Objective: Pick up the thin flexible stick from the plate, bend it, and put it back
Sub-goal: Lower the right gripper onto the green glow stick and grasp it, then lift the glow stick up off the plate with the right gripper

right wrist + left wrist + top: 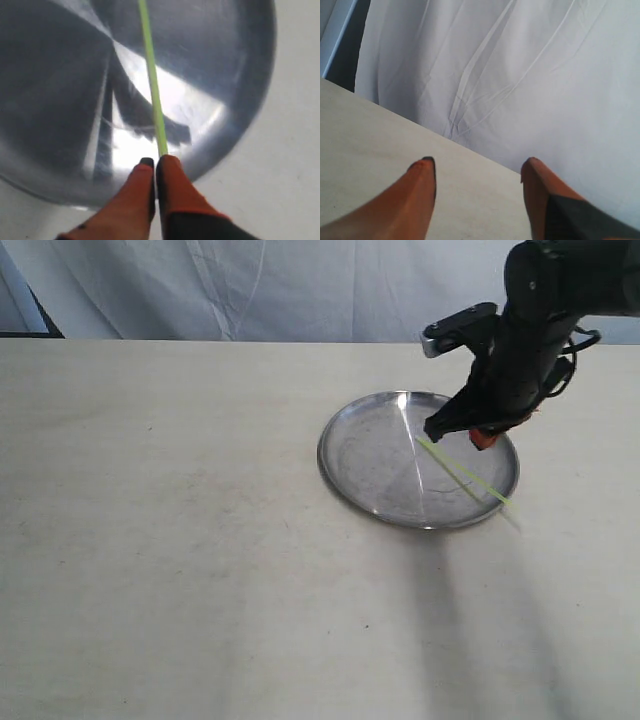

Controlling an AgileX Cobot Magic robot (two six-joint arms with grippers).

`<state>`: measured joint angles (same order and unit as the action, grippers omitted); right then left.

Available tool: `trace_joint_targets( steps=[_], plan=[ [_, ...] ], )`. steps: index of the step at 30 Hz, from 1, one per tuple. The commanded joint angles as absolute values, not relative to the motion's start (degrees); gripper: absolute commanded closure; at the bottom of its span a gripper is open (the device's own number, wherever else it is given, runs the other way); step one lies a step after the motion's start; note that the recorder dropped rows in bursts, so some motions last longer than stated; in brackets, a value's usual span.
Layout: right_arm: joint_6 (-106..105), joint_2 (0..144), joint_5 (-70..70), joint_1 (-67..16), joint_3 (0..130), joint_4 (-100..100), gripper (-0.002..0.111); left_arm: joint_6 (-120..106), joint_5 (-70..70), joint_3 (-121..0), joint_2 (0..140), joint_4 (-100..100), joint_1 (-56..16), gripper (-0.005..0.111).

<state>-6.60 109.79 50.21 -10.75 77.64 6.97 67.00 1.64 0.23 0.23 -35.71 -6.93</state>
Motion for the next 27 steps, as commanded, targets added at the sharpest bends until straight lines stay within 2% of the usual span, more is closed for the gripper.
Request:
trace_joint_targets(
  steps=[1,4,6,14,27],
  plan=[
    [-7.9,111.3,44.6,-12.1,78.0,7.2,0.078,66.8,1.3,0.0,0.0,-36.0,-6.9,0.055],
    [-7.7,111.5,45.2,-12.1,78.0,8.6,0.055,66.8,1.3,0.0,0.0,-36.0,-6.9,0.055],
    [-6.5,111.8,46.8,-12.1,78.0,11.4,0.05,66.8,1.3,0.0,0.0,-36.0,-6.9,0.055],
    [-2.9,116.1,52.0,-12.0,78.0,15.8,0.05,66.8,1.3,0.0,0.0,-36.0,-6.9,0.055],
    [-1.8,122.5,52.0,-12.0,78.0,15.8,0.05,66.8,1.3,0.0,0.0,-36.0,-6.9,0.055]
  ],
)
